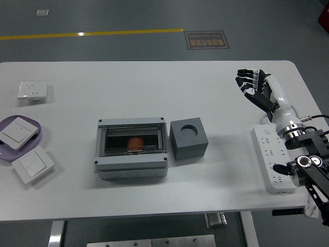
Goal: Pick up the cylinder from the cube,place it in the box,flap close box
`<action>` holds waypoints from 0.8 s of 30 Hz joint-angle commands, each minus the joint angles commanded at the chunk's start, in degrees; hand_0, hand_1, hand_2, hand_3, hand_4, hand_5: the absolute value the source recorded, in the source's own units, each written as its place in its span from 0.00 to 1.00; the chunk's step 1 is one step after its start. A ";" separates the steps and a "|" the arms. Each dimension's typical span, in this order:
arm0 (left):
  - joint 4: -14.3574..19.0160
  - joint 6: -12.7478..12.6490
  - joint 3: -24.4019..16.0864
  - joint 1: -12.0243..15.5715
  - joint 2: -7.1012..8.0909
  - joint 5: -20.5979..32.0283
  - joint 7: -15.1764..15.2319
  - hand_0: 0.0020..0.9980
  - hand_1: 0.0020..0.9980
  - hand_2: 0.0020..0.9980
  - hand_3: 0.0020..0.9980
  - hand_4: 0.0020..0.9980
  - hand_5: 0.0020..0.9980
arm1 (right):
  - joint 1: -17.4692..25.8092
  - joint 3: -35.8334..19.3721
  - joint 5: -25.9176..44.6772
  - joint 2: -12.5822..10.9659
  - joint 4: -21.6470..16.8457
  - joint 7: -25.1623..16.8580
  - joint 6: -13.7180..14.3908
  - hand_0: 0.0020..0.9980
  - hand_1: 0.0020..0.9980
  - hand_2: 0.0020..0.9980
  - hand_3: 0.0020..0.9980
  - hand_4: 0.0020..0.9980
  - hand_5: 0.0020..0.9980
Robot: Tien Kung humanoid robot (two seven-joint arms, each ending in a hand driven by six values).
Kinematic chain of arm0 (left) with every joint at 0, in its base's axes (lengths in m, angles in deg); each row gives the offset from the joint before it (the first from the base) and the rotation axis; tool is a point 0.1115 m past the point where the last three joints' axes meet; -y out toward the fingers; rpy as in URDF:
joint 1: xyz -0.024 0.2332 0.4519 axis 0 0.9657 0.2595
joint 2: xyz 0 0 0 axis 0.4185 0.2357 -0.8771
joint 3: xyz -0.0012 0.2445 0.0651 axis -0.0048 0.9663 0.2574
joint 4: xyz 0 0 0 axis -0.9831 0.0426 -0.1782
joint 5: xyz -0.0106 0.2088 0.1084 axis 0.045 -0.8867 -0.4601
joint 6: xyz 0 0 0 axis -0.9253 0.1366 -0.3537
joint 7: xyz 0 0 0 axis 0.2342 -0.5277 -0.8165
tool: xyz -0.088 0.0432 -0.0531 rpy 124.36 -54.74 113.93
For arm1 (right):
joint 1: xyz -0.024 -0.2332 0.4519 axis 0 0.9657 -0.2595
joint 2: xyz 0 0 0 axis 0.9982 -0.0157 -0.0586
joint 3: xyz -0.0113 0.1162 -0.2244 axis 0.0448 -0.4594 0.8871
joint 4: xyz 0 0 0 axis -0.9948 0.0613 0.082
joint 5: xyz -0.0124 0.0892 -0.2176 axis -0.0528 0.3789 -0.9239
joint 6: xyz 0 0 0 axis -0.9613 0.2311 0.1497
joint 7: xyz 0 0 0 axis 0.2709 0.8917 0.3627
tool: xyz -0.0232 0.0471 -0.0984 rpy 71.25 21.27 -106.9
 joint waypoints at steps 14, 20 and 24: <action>-0.11 0.21 -0.41 -0.50 0.00 -0.14 -0.05 0.68 0.69 0.67 0.70 0.68 0.20 | -1.69 1.01 2.40 0.21 0.53 -1.14 -0.67 0.75 0.72 0.74 0.67 0.73 0.50; -0.12 0.27 -0.52 -0.70 -0.02 -0.20 -0.09 0.68 0.69 0.67 0.70 0.68 0.20 | -2.09 1.10 2.43 0.32 0.59 -1.06 -0.54 0.76 0.73 0.74 0.67 0.73 0.50; -0.11 0.24 -0.39 -0.68 -0.13 -0.06 -0.11 0.68 0.69 0.67 0.70 0.68 0.20 | -1.92 0.82 2.42 0.19 0.55 -1.01 -0.40 0.76 0.73 0.74 0.67 0.73 0.50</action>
